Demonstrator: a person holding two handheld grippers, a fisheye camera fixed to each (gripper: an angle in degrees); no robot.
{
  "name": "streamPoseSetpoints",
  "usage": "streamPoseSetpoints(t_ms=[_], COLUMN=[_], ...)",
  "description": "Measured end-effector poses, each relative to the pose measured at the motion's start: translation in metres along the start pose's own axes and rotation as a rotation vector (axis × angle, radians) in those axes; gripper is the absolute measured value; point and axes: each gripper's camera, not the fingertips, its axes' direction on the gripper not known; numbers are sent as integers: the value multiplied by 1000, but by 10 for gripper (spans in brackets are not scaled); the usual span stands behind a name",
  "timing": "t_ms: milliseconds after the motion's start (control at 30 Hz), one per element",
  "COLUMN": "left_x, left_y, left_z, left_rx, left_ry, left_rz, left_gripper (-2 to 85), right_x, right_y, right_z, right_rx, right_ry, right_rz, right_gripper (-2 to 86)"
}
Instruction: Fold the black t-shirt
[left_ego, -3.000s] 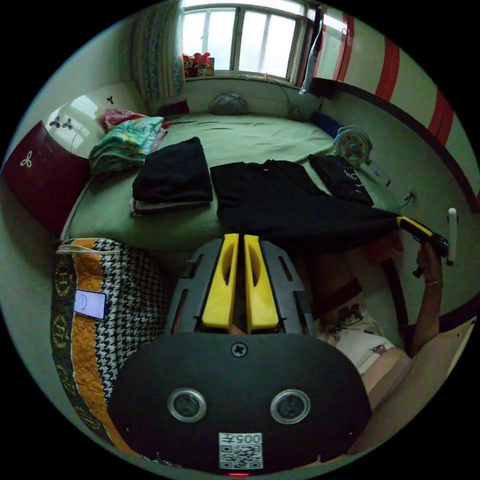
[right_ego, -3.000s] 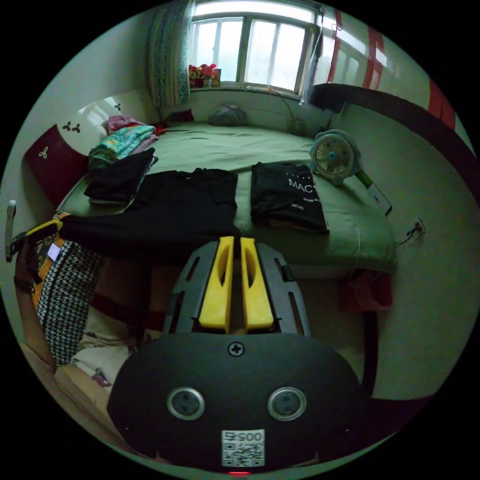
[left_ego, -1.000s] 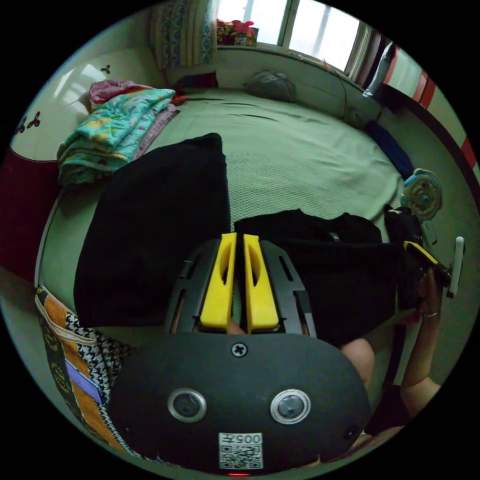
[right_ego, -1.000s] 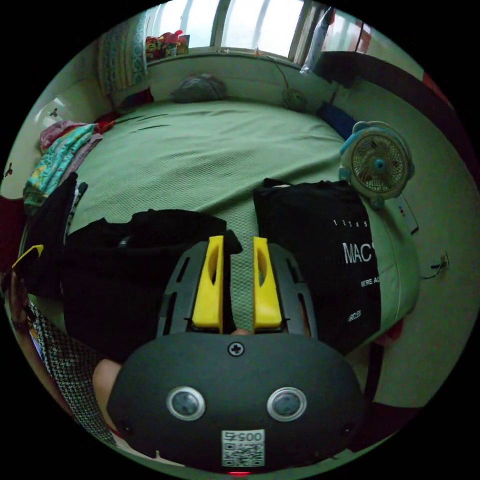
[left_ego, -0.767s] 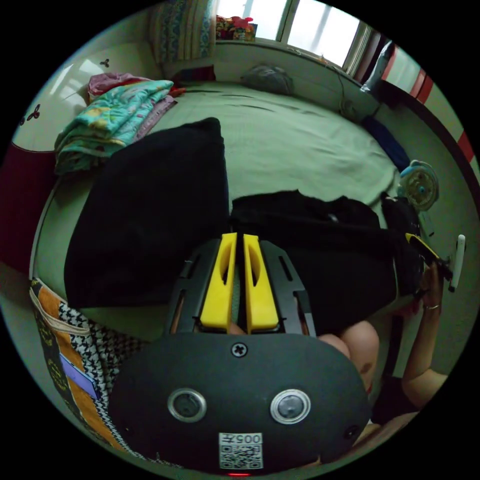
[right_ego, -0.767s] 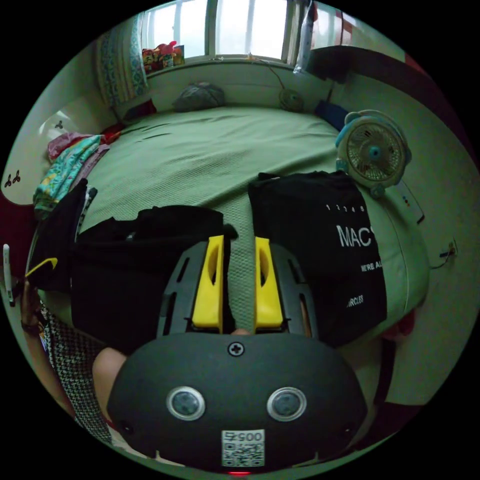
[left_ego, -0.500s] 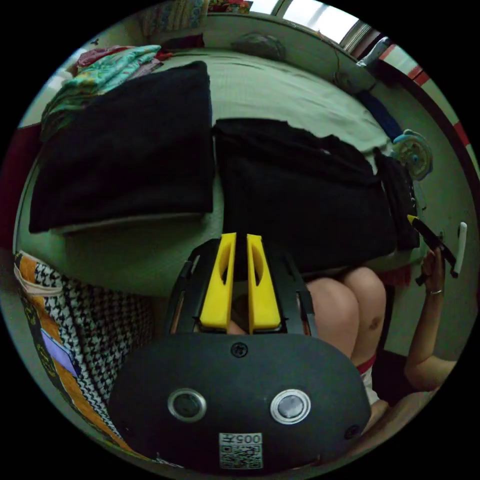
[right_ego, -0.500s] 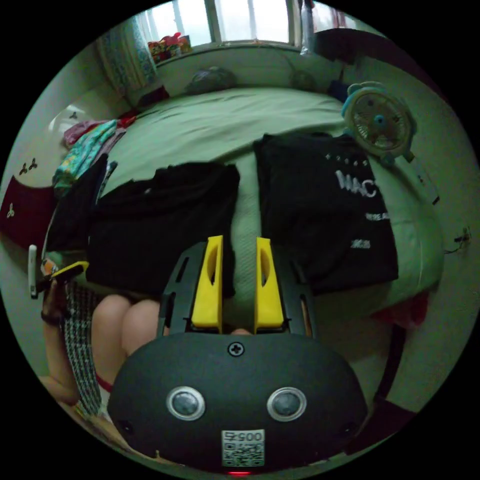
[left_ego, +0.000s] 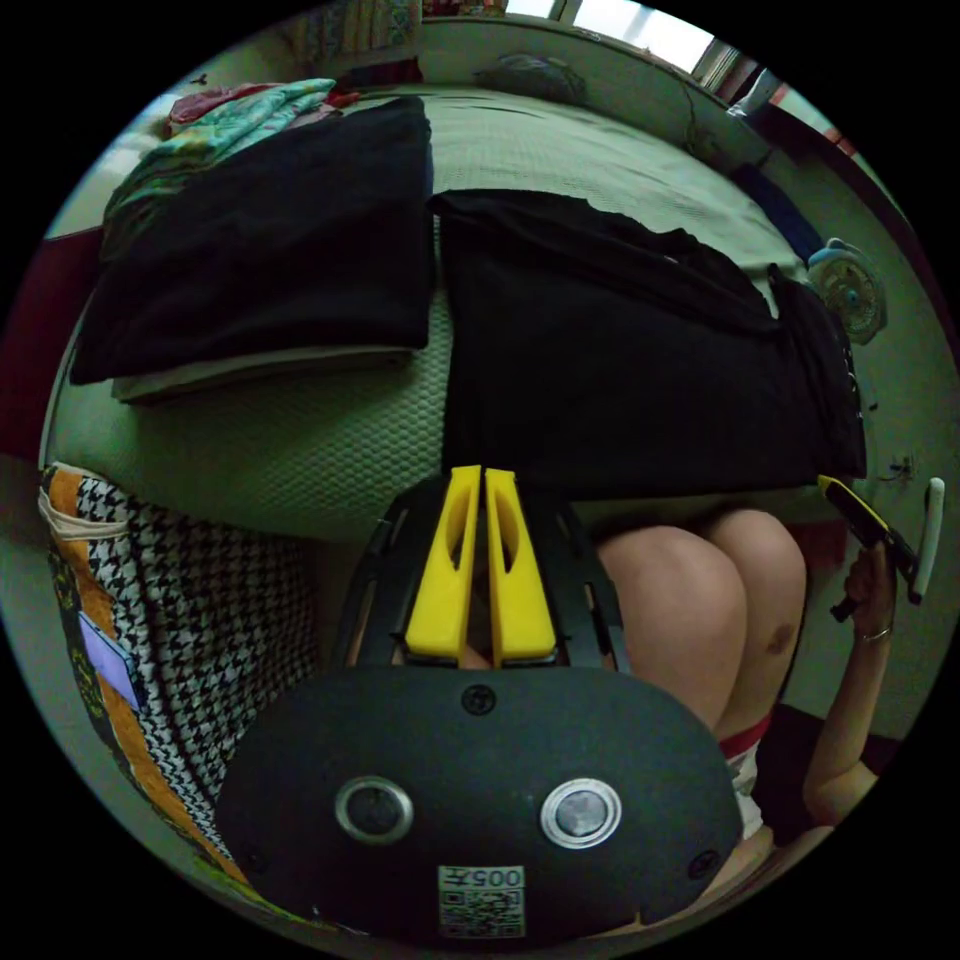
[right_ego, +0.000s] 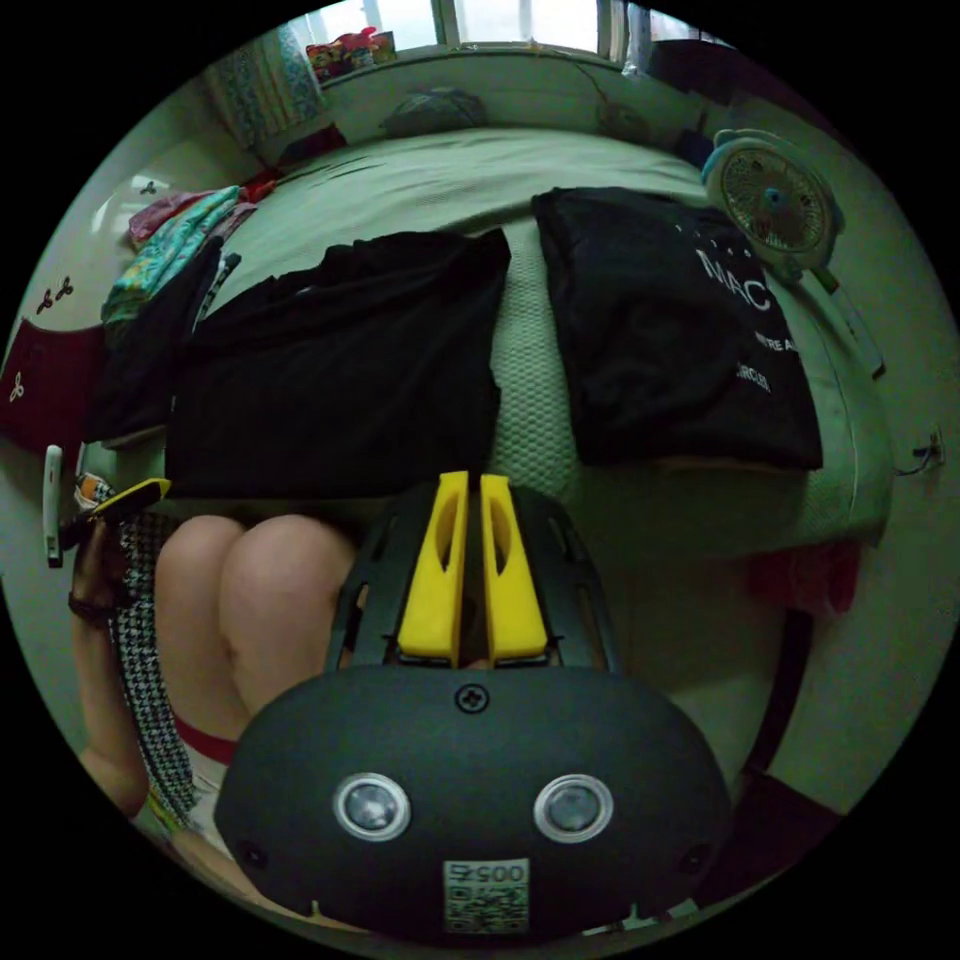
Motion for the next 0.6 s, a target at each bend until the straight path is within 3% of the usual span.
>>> streamPoseSetpoints(t_ms=[300,600], left_x=[-4,11], left_y=[-20,-73], left_z=[33,27], left_rx=[-4,136], left_ry=[71,47], left_rz=[-9,-10], left_gripper=[2,-1], right_x=[2,-25], right_y=[-13,-59], right_z=[26,21], right_rx=[-29,145], right_ry=[43,-13], right_rz=[38,-80], right_gripper=[-11,-10])
